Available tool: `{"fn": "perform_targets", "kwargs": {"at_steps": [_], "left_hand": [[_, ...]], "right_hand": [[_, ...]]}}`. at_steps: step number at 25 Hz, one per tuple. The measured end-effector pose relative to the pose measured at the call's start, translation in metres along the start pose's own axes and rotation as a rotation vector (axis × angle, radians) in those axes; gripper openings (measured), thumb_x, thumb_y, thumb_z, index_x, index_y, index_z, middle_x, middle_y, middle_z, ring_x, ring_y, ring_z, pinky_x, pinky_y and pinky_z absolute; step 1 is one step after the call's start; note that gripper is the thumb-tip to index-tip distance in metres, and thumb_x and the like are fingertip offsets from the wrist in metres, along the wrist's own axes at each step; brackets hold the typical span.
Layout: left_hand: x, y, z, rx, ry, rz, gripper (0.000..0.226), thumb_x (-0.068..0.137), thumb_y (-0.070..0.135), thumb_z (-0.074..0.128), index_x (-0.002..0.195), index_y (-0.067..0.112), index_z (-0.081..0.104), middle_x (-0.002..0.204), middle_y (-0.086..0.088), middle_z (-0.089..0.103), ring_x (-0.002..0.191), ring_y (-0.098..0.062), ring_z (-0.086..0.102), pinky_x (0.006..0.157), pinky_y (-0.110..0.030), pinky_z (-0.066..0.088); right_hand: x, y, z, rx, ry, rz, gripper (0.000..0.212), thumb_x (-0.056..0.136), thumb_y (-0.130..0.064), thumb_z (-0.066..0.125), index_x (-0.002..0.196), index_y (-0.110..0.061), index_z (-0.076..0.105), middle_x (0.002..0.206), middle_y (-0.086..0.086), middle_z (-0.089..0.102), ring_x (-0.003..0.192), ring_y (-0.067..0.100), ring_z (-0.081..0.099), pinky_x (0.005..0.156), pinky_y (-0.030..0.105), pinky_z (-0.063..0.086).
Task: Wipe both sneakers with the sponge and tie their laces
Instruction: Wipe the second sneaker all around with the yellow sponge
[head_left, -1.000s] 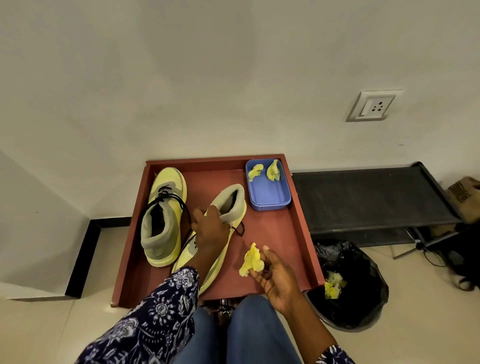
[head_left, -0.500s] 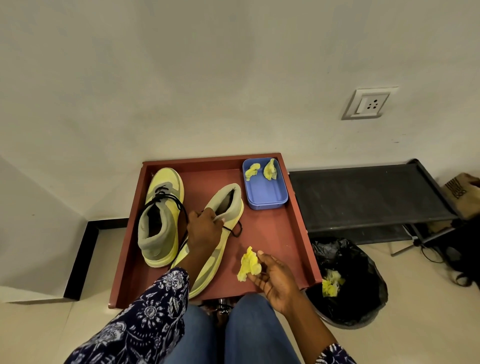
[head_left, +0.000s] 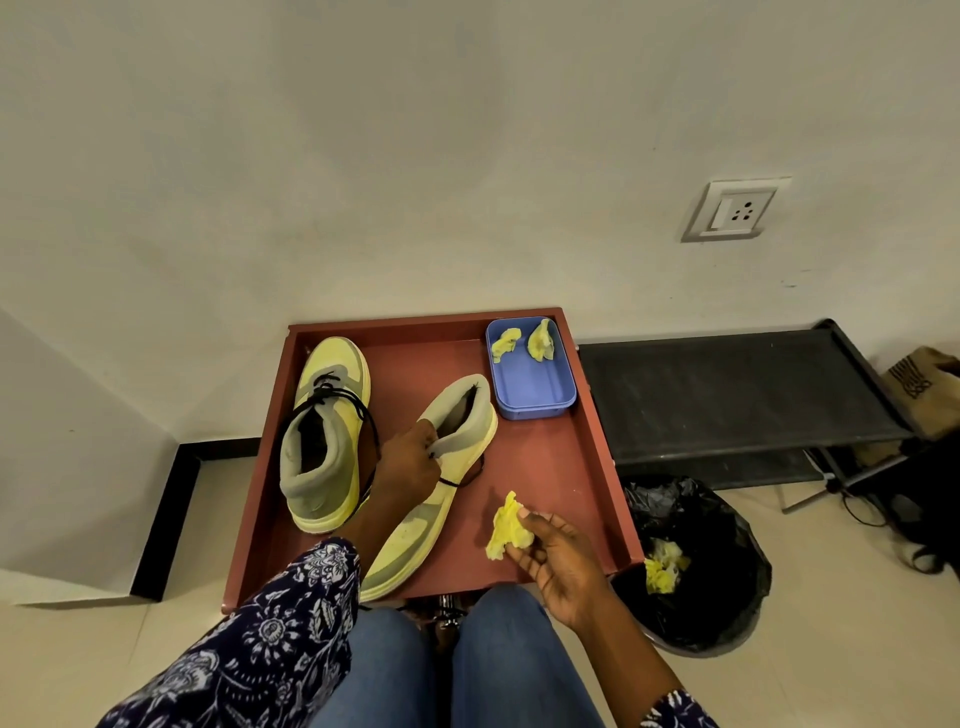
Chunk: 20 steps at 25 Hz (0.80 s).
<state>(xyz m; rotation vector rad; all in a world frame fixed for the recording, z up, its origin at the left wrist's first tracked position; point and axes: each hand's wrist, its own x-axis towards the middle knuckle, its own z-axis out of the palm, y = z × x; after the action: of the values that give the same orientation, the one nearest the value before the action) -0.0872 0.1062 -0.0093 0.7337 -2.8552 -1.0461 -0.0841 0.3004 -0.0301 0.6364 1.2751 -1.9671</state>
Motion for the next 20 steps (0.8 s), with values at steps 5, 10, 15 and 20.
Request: {"fn": "perform_targets", "kwargs": {"at_steps": [5, 10, 15, 20], "left_hand": [[-0.004, 0.000, -0.017, -0.051, -0.138, -0.004, 0.011, 0.083, 0.004, 0.057, 0.089, 0.010, 0.050, 0.086, -0.009, 0.056, 0.081, -0.024, 0.053, 0.063, -0.023, 0.034], [-0.002, 0.008, -0.025, -0.109, -0.280, 0.032, 0.014, 0.083, 0.004, 0.057, 0.087, 0.011, 0.046, 0.074, 0.000, 0.047, 0.071, -0.016, 0.045, 0.054, -0.021, 0.035], [0.006, 0.008, -0.023, -0.231, -0.381, 0.037, 0.013, 0.087, 0.002, 0.052, 0.093, 0.008, 0.042, 0.076, -0.005, 0.043, 0.065, -0.012, 0.040, 0.054, -0.023, 0.034], [0.012, 0.005, -0.007, -0.281, -0.365, 0.081, 0.013, 0.089, 0.000, 0.050, 0.096, 0.008, 0.042, 0.089, -0.007, 0.043, 0.084, -0.015, 0.039, 0.069, -0.025, 0.036]], "right_hand": [[-0.001, -0.002, 0.002, -0.003, 0.063, -0.081, 0.012, 0.088, -0.002, 0.056, 0.078, -0.009, 0.058, 0.081, 0.010, 0.063, 0.074, 0.018, 0.060, 0.058, 0.023, 0.055], [-0.008, -0.008, 0.010, 0.017, 0.155, -0.349, 0.014, 0.087, 0.004, 0.054, 0.085, -0.008, 0.059, 0.080, 0.007, 0.063, 0.072, 0.018, 0.058, 0.067, 0.028, 0.050], [0.000, -0.017, 0.015, -0.077, 0.163, -0.491, 0.021, 0.089, 0.003, 0.050, 0.091, -0.011, 0.066, 0.081, 0.006, 0.065, 0.072, 0.016, 0.056, 0.065, 0.026, 0.049], [0.024, -0.027, 0.017, -0.555, 0.338, -0.675, 0.024, 0.090, -0.011, 0.055, 0.111, -0.012, 0.066, 0.111, 0.006, 0.061, 0.098, 0.019, 0.059, 0.085, 0.033, 0.051]]}}
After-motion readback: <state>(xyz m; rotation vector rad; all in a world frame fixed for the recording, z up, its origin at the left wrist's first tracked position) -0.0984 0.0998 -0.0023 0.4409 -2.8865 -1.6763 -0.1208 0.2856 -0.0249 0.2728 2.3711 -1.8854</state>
